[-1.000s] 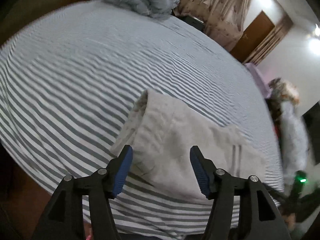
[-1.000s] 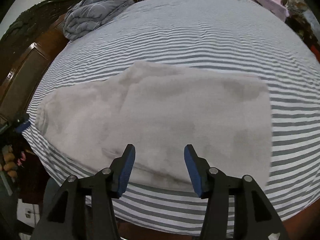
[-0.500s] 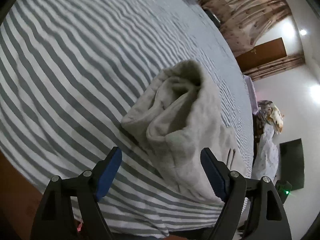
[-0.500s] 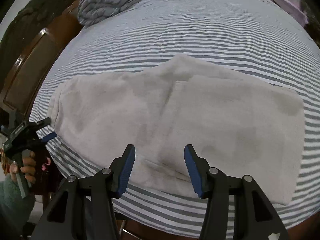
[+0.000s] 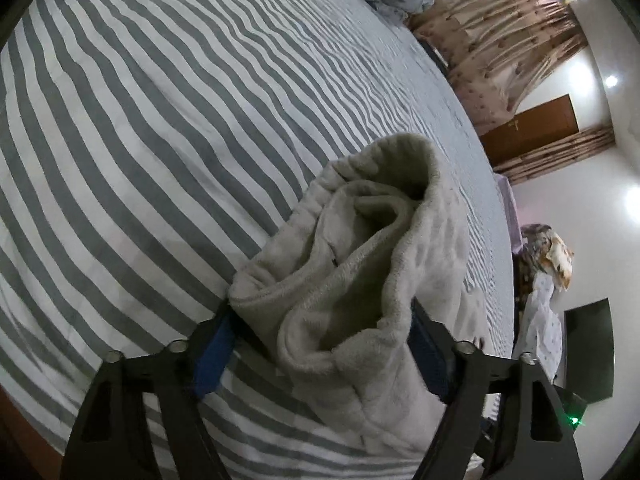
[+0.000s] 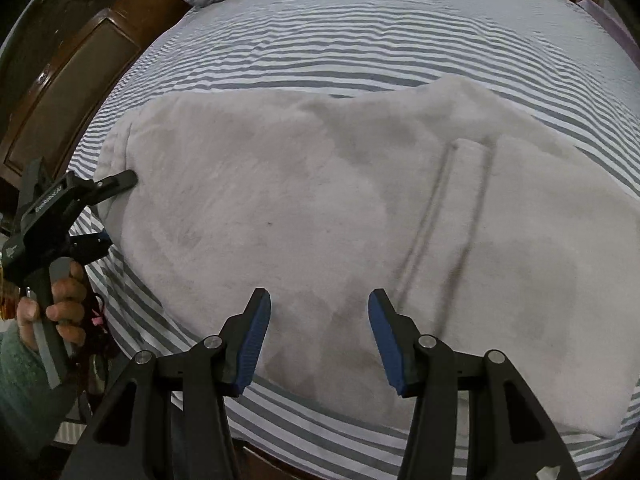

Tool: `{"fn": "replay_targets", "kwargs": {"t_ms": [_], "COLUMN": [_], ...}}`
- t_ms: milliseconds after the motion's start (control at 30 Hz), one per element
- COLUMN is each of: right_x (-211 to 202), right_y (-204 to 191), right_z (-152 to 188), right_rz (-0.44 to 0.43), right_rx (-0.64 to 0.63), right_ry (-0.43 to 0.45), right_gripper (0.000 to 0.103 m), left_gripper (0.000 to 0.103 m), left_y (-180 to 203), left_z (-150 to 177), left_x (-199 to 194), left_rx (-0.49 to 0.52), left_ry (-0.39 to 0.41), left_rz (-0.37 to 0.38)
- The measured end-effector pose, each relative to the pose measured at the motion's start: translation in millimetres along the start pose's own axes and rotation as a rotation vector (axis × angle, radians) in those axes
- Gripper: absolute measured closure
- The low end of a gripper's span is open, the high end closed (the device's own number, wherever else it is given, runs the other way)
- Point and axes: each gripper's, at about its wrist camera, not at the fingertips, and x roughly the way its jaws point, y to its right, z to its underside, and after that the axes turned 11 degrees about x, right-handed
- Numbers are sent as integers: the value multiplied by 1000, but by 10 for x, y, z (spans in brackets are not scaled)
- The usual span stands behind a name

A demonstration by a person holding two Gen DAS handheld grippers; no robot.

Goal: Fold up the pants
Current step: 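Grasp the leg cuff with the left gripper and lift it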

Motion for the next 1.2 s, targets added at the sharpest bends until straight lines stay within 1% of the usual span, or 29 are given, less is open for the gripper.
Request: {"fn": "replay_targets", "kwargs": {"t_ms": [33,67,100,133,167,233,300,333,367,400,433,467,500,533,567,600,633,767,833,967,1067,1200], "right_x": [34,71,101,153,169,172,172,167,163,163,157,152,150,153,150,153,150,144,149,151,164,177], "right_y": [-19,-39,-49,-65,-79,-129,-150,-146,-136,-130,-116,-111,-108,-115,-124,-131,-134,-132,-135,-136,-146,-169], "right_z": [-3,5,13,16,31,66,85,86,84,84,84,91,97,111,124,127,133,144,144,145,147,149], "right_rz": [3,2,4,17,25,34,41,37,31,27,18,14,11,12,12,13,13,13,11,13,16,20], "right_rx": [3,5,4,-3,-9,-26,-32,-27,-22,-16,-3,2,5,3,1,0,-1,-3,-2,-6,-12,-15], "right_ry": [-1,-6,-13,-17,-9,2,3,0,-3,-5,-8,-8,-10,-11,-10,-10,-9,-6,-5,-2,-2,0], "right_gripper": [54,54,53,50,47,42,41,41,41,41,41,41,41,41,41,40,40,40,40,38,37,35], "left_gripper": [37,40,45,52,55,66,69,69,69,67,61,59,53,45,44,44,44,44,44,44,43,40], "left_y": [-4,4,15,23,38,108,229,286,311,295,275,235,175,133,72,19,-8,58,69,1,5,-39], "left_z": [5,18,33,42,41,54,81,91,102,94,89,77,72,81,100,132,157,343,419,343,206,64], "left_x": [-5,-17,-26,-30,-52,-98,-146,-158,-154,-156,-152,-140,-133,-134,-134,-144,-166,-213,-151,-122,-54,35], "left_rx": [4,17,34,48,70,106,166,193,191,179,164,134,97,71,41,18,9,62,74,48,42,-6], "left_ry": [11,26,37,45,56,80,112,119,116,111,100,79,58,43,20,7,3,-28,-56,-31,-21,-6], "left_rz": [0,0,-5,-6,-6,-18,-42,-65,-71,-59,-53,-43,-26,-18,-9,15,23,29,35,57,58,83]}}
